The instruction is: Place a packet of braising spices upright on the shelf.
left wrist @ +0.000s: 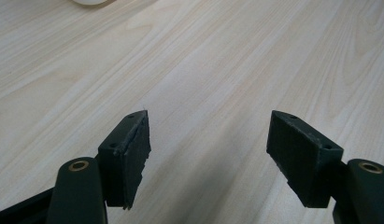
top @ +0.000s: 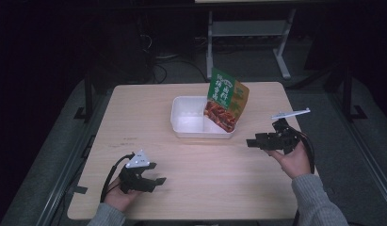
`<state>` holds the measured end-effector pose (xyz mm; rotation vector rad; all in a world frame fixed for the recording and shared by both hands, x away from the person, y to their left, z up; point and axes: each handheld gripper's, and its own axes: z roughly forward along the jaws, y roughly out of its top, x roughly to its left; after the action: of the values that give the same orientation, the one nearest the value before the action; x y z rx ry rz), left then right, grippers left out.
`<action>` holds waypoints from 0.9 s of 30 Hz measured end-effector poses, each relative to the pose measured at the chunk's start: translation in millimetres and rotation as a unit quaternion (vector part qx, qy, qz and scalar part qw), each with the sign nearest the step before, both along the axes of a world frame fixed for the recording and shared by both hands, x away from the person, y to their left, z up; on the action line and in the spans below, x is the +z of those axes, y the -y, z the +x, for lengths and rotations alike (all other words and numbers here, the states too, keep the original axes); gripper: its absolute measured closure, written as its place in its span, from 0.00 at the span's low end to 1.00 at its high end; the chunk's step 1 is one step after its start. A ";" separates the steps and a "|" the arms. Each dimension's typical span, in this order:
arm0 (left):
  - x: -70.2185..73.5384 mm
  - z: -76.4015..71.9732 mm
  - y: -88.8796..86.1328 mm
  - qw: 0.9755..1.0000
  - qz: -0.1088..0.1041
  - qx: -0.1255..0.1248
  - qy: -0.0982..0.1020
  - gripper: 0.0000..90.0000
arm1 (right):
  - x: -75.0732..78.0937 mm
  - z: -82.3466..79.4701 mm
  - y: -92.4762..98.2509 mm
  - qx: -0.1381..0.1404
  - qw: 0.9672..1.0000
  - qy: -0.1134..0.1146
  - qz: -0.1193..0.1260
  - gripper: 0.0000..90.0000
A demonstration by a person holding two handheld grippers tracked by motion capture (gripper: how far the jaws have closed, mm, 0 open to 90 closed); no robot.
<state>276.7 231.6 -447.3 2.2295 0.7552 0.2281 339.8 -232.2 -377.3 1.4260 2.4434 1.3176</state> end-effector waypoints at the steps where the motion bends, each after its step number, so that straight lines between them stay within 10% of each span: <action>1: -0.2 0.0 0.2 1.000 0.000 -0.001 0.000 0.33 | -2.2 -1.8 -0.2 0.001 1.000 -0.003 -0.002 0.45; 27: -0.3 -0.3 0.5 1.000 -0.002 0.000 0.000 0.33 | -20.7 -30.6 -15.7 0.026 1.000 0.004 0.004 0.44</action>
<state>276.4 231.1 -447.6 2.2259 0.7558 0.2267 309.2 -216.6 -397.9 1.3658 2.4889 1.3404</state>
